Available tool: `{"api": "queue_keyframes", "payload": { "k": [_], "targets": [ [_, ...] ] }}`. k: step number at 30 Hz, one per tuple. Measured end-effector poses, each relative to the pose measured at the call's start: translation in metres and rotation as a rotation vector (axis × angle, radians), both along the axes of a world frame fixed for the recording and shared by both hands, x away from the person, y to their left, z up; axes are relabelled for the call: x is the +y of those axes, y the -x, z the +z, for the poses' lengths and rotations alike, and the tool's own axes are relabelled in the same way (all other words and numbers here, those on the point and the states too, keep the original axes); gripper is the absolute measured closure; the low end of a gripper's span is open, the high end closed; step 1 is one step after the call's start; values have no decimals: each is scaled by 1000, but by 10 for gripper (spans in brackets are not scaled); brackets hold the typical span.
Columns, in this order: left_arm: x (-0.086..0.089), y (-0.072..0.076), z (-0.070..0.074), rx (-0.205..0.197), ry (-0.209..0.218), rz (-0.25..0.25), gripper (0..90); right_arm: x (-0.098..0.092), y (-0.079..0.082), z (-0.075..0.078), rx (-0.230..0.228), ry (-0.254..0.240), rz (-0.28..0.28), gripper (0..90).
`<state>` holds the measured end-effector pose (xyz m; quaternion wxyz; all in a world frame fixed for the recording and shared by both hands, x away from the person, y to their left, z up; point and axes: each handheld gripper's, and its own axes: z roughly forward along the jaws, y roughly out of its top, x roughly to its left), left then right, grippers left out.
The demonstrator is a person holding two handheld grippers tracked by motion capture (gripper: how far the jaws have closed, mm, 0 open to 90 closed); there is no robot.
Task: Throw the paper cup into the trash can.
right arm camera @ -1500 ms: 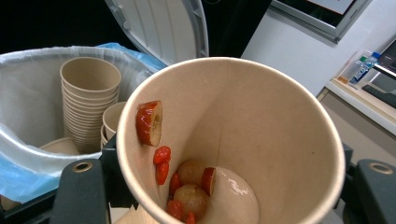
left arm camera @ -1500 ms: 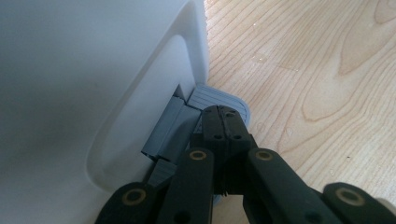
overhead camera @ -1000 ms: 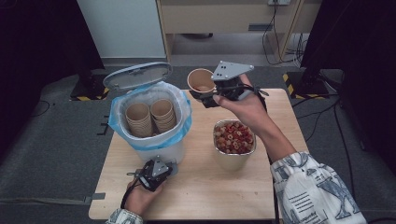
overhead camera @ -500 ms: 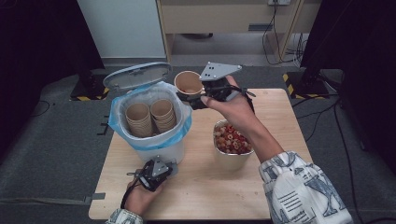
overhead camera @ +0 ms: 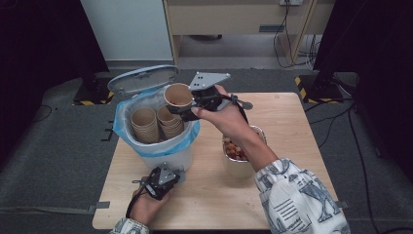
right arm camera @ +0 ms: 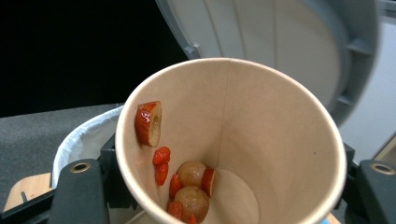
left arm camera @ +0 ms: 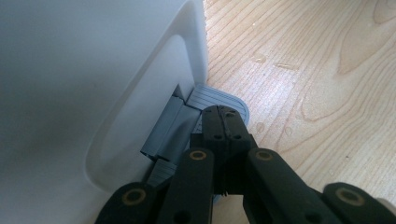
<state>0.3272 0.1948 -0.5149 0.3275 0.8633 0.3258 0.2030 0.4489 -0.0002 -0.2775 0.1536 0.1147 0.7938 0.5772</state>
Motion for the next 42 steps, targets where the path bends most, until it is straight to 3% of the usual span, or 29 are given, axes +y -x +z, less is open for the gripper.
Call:
{"api": "queue_keyframes", "payload": {
  "k": [14,16,18,20,42],
  "targets": [
    [0,0,0,2,-1,1,898,26,3,-15,63,34,55,269],
    [0,0,0,1,-1,1,899,30,4,-19,74,52,59,249],
    [0,0,0,2,-2,1,898,35,4,-22,90,60,55,149],
    [0,0,0,0,0,0,898,39,5,-26,102,66,61,113],
    [0,0,0,2,-3,0,898,21,0,-28,123,48,-16,97]
  ]
}}
